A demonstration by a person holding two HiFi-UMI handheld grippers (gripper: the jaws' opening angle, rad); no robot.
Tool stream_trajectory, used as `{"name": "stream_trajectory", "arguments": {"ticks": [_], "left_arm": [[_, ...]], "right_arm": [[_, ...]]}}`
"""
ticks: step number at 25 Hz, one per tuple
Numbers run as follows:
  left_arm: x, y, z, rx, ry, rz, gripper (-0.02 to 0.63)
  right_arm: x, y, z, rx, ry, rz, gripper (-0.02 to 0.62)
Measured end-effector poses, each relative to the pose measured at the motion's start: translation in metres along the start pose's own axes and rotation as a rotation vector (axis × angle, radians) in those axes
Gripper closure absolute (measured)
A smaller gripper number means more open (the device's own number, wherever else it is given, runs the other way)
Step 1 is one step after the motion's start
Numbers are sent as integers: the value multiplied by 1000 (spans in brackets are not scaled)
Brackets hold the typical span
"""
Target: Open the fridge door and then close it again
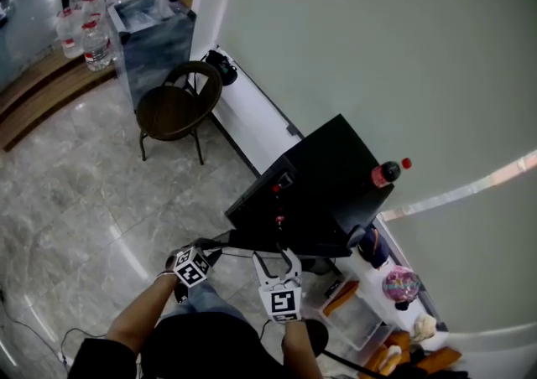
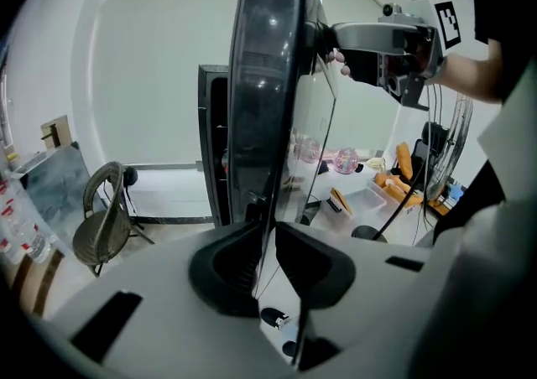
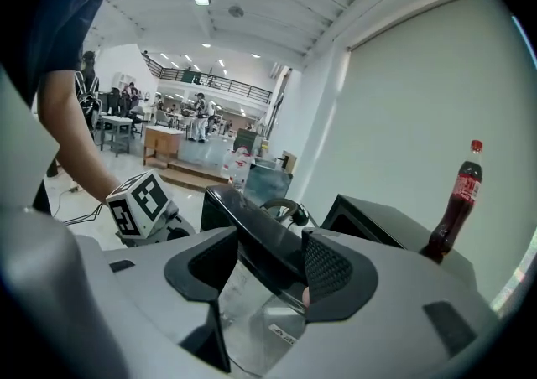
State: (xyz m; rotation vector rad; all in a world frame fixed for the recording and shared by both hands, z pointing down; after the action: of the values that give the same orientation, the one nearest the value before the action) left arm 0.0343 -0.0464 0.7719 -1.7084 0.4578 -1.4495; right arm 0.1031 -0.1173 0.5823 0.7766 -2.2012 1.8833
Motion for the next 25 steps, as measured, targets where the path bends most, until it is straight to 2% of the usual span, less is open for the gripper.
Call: {"name": "stream_trajectory", "arguments": {"ticks": [5, 11, 14, 25], "left_arm": [[11, 5, -28, -3, -5, -23, 551], [23, 15, -64, -13, -10, -37, 548], [33, 24, -79, 5, -11, -39, 546], [60, 49, -122, 69, -98, -41, 545]], "right_arm": [[19, 10, 8, 68, -74, 13, 353], [41, 18, 23, 72, -144, -22, 370], [50, 20, 32, 110, -177, -21, 383], [76, 31, 64, 127, -347, -57, 390]]}}
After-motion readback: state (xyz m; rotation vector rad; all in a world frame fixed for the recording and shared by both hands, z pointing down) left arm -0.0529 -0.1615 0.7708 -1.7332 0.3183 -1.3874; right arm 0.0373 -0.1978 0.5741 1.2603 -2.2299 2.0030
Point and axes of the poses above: the fingertips, and each gripper's own axes: x forward along the fingers, z to its right, y out of its top, the point moved 2 cm from there along -x, backward along the fingers, and after that the axes turned 9 degrees about x, right-handed, at the moved point
